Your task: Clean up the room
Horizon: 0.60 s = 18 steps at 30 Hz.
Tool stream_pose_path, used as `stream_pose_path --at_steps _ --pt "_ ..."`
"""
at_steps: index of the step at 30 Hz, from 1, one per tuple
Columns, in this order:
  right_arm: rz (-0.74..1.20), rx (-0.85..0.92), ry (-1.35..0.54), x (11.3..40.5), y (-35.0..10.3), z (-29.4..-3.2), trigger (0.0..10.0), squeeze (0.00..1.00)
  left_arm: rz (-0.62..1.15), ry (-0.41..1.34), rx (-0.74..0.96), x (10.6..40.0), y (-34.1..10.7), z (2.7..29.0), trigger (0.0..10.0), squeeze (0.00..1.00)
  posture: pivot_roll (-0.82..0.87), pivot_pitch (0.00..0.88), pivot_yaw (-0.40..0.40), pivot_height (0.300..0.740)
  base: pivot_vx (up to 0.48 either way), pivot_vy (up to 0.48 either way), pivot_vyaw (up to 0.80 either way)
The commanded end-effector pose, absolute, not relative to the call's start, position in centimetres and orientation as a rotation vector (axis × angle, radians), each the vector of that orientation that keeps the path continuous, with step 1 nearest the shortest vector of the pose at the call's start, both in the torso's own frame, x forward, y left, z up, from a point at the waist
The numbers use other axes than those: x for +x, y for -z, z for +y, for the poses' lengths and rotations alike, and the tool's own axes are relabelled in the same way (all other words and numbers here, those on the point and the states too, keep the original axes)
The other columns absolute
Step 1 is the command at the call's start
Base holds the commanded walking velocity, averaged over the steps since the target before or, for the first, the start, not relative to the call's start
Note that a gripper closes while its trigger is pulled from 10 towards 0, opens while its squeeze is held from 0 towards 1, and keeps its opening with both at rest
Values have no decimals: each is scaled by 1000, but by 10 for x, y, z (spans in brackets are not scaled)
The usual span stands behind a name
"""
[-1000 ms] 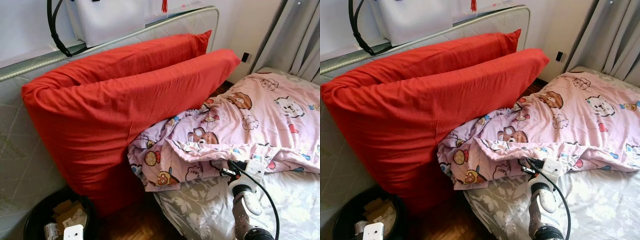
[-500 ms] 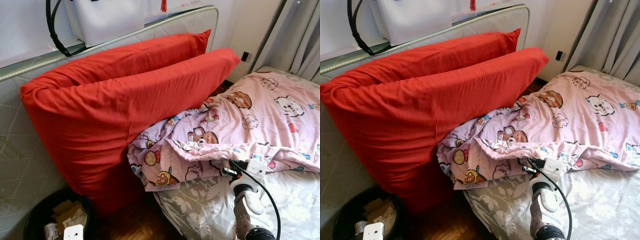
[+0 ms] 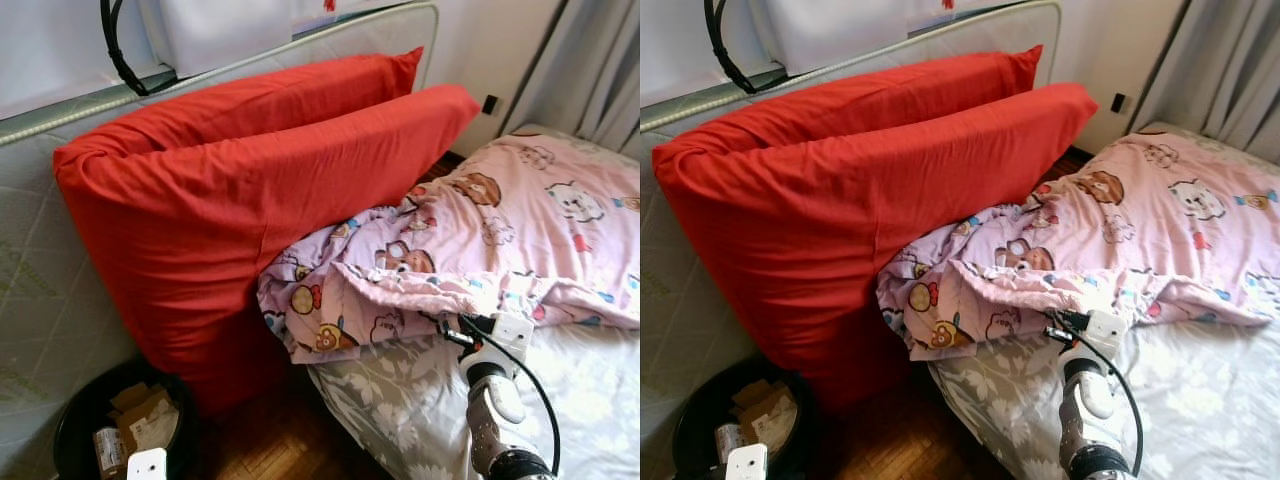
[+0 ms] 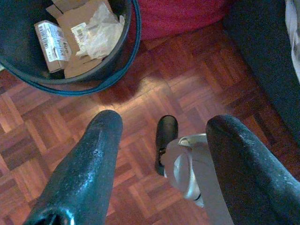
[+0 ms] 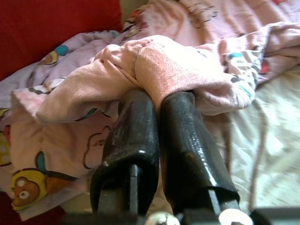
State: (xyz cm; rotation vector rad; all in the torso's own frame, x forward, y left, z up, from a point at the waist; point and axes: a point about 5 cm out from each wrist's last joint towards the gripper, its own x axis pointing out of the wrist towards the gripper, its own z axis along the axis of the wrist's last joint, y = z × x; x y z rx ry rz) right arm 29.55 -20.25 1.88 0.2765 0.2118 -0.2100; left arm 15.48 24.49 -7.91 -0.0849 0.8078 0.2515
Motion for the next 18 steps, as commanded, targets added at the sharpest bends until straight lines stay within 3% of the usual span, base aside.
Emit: stream_pose_path --at_steps 1,18 --pt "199 270 221 297 -21 -204 10000 0 839 -249 -74 149 82 245 10000 0 45 83 -16 740 -266 0 0" --pt "166 242 241 300 -27 -205 10000 0 841 -248 -70 149 82 246 10000 0 47 77 -14 740 -264 0 0"
